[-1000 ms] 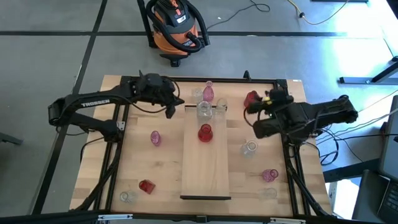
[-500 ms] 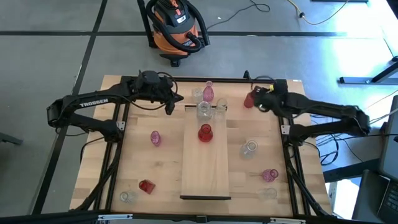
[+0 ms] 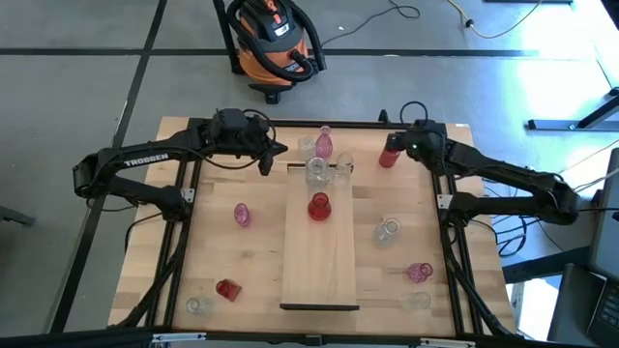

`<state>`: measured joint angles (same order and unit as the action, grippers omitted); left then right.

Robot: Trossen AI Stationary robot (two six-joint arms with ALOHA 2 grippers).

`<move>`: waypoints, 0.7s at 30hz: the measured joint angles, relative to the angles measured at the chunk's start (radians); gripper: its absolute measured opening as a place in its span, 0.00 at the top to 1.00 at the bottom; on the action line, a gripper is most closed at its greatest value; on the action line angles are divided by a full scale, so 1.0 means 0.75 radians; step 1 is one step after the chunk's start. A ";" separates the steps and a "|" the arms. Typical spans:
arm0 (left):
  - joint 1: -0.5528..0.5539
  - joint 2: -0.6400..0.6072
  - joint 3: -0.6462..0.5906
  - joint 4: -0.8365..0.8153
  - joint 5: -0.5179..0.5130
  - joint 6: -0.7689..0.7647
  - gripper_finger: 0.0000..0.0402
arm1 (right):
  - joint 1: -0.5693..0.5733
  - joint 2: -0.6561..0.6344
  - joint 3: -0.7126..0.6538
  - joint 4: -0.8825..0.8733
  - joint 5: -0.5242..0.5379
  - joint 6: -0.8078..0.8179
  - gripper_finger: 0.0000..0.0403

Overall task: Sort vases onto shelf
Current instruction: Put the red vase on the shelf aligned with the red vase

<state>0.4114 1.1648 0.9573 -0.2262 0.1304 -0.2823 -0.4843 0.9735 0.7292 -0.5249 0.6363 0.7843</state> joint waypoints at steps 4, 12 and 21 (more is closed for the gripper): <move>0.000 0.000 0.000 0.009 -0.009 0.001 1.00 | 0.018 0.076 0.001 -0.019 0.055 0.027 0.43; -0.038 0.000 0.000 0.014 -0.020 -0.003 1.00 | 0.017 0.267 0.000 -0.023 0.068 0.123 0.43; -0.047 0.000 0.000 0.013 -0.021 -0.004 1.00 | 0.018 0.438 0.000 0.012 0.025 0.238 0.43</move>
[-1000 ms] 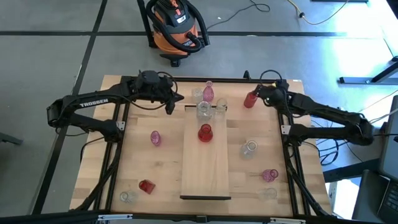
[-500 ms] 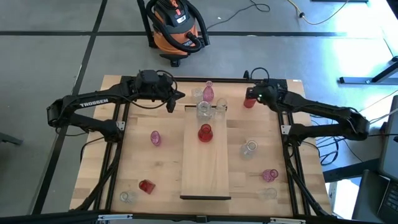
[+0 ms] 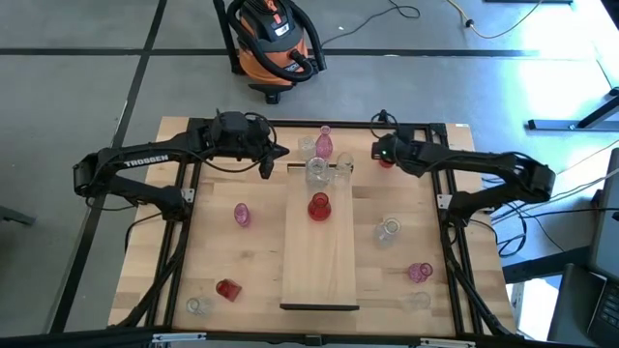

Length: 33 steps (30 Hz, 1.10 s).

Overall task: Sort vases onto shelf
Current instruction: Put the red vase on the shelf aligned with the red vase

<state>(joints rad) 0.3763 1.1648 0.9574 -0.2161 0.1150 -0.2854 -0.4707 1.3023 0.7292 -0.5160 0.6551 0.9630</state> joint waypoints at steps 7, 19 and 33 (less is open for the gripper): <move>0.000 0.000 0.000 -0.001 0.001 0.000 1.00 | 0.000 0.039 0.001 -0.006 -0.002 0.003 0.55; 0.000 0.000 0.000 -0.001 -0.001 0.006 1.00 | 0.044 0.022 0.002 -0.011 0.005 -0.022 0.82; 0.003 0.000 0.001 -0.002 -0.037 0.017 1.00 | 0.335 -0.193 0.164 -0.368 0.080 0.030 0.82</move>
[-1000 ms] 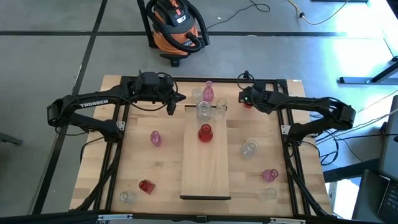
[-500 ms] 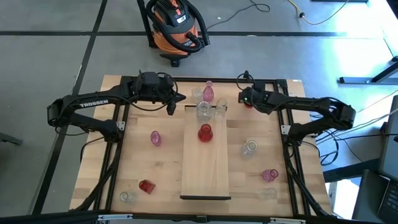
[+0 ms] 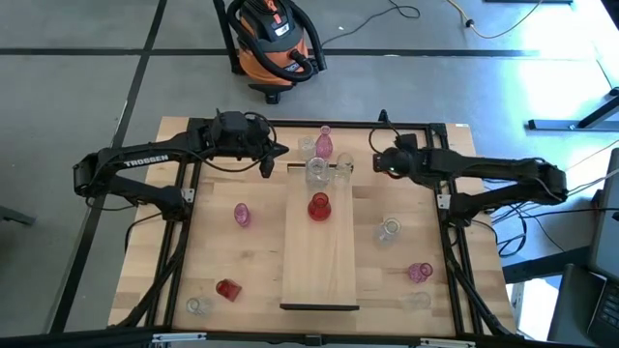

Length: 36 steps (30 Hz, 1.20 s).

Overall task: Sort vases onto shelf
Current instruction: Put the red vase on the shelf aligned with the red vase

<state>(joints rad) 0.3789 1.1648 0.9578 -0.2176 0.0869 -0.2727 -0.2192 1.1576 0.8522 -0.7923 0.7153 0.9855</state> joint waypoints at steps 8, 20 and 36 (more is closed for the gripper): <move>0.001 0.000 0.000 0.000 0.002 0.028 1.00 | 0.276 -0.101 0.315 -0.317 -0.001 -0.073 0.82; 0.001 0.000 0.000 0.000 -0.003 0.028 1.00 | 0.758 -0.073 0.471 -0.317 -0.116 -0.102 0.82; 0.001 0.000 0.000 0.000 0.005 -0.014 1.00 | 0.859 0.236 0.689 -0.113 -0.152 -0.528 0.82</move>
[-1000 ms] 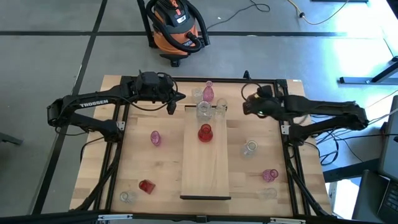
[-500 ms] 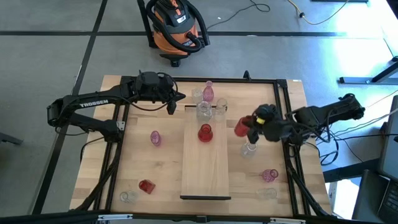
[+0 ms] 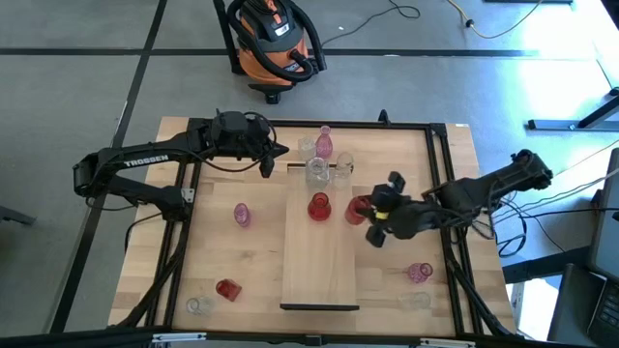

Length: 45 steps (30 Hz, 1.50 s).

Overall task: Sort vases onto shelf
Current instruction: Put the red vase on the shelf aligned with the red vase

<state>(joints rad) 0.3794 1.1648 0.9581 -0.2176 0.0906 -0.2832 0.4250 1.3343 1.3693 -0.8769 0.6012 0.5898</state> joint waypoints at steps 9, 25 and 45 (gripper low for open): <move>-0.001 0.000 0.000 0.000 0.001 -0.003 1.00 | -0.145 0.071 0.077 -0.022 -0.142 -0.242 0.82; -0.022 0.000 0.000 0.000 0.006 0.005 1.00 | -0.238 0.071 -0.052 0.172 -0.270 -0.226 0.82; -0.022 0.001 0.000 -0.009 0.005 0.041 1.00 | -0.282 0.105 -0.052 0.229 -0.304 -0.165 0.56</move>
<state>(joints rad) 0.3631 1.1652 0.9581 -0.2242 0.0944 -0.2527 0.2138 1.4132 1.3300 -0.7052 0.3729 0.4664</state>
